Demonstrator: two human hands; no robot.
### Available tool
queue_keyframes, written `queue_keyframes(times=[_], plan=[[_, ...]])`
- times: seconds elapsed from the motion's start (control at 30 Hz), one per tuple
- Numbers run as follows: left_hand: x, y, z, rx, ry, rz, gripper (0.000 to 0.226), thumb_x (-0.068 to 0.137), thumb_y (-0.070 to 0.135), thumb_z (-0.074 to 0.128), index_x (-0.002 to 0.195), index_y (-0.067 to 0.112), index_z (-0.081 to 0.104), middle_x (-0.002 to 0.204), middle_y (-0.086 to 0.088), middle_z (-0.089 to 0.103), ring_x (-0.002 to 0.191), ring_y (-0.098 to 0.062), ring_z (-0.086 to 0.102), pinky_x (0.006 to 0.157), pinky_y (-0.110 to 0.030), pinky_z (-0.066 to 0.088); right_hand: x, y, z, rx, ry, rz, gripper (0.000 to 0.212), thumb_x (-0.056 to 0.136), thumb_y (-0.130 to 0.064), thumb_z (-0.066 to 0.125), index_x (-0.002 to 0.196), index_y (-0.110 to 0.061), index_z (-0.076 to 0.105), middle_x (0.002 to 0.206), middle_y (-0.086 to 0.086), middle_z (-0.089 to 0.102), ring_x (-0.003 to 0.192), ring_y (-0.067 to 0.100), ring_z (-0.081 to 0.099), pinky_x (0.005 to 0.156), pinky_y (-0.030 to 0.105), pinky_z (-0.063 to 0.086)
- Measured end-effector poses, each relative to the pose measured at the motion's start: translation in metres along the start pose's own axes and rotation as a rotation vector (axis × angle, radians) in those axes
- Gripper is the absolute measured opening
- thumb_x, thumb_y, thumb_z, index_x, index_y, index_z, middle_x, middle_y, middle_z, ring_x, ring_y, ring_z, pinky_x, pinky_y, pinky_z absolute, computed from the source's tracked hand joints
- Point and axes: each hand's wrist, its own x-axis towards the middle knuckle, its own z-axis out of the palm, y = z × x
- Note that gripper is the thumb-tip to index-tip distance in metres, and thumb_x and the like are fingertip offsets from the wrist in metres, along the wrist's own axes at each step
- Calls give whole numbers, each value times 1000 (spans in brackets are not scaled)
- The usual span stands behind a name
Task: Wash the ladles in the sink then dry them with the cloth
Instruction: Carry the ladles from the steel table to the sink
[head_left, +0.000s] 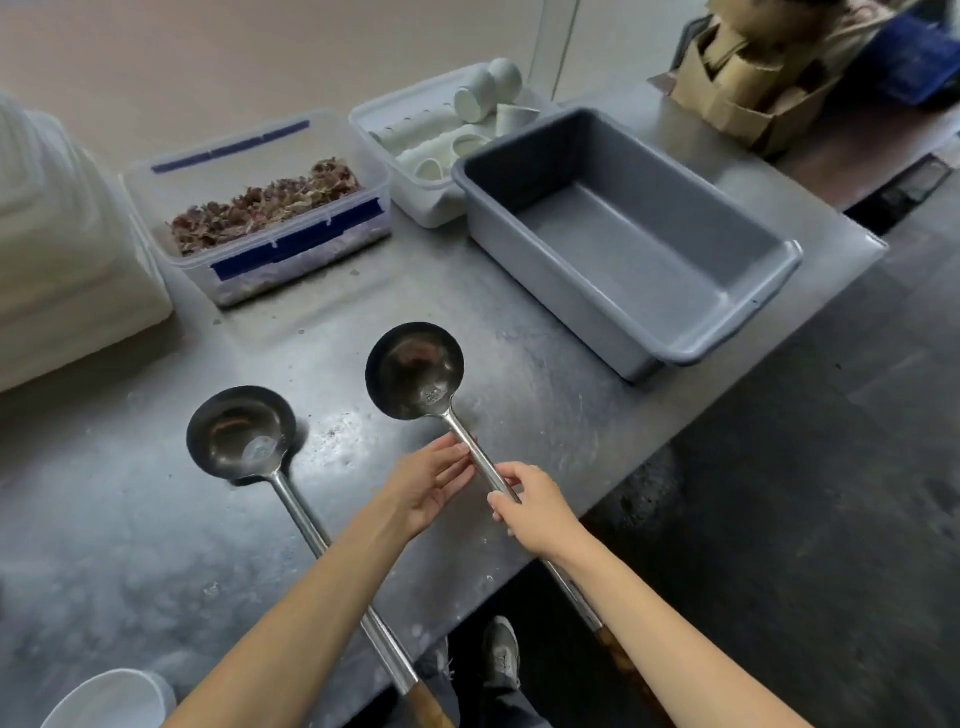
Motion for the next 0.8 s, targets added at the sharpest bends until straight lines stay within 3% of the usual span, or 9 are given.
queue_keyframes(times=[0.17, 0.4, 0.67, 0.8], plan=[[-11, -36, 27, 82, -79, -39, 28, 91, -3, 62, 116, 7, 70, 114, -6, 75, 101, -18, 72, 90, -29, 57, -49, 26, -19, 127, 86, 90, 35, 92, -16, 66, 126, -23, 62, 108, 8, 66, 73, 9, 70, 63, 21, 51], [-26, -110, 68, 255, -157, -166, 26, 92, -1, 61, 114, 7, 71, 114, -9, 74, 98, -18, 74, 71, -23, 60, -135, 71, -46, 284, 235, 194, 28, 94, -18, 66, 120, -28, 62, 101, -6, 69, 77, 10, 70, 65, 26, 58], [-67, -214, 112, 418, -247, -274, 22, 92, -2, 61, 107, 9, 74, 112, -9, 75, 105, -20, 71, 82, -27, 61, -230, 145, -59, 442, 421, 307, 23, 99, -22, 62, 122, -22, 65, 101, 0, 72, 71, 8, 67, 53, 22, 52], [-100, -280, 135, 553, -285, -322, 24, 94, 1, 59, 115, 6, 71, 118, -8, 72, 113, -21, 66, 90, -27, 55, -290, 194, -60, 479, 494, 347, 26, 101, -23, 59, 126, -24, 66, 96, -3, 74, 71, 7, 68, 55, 18, 51]])
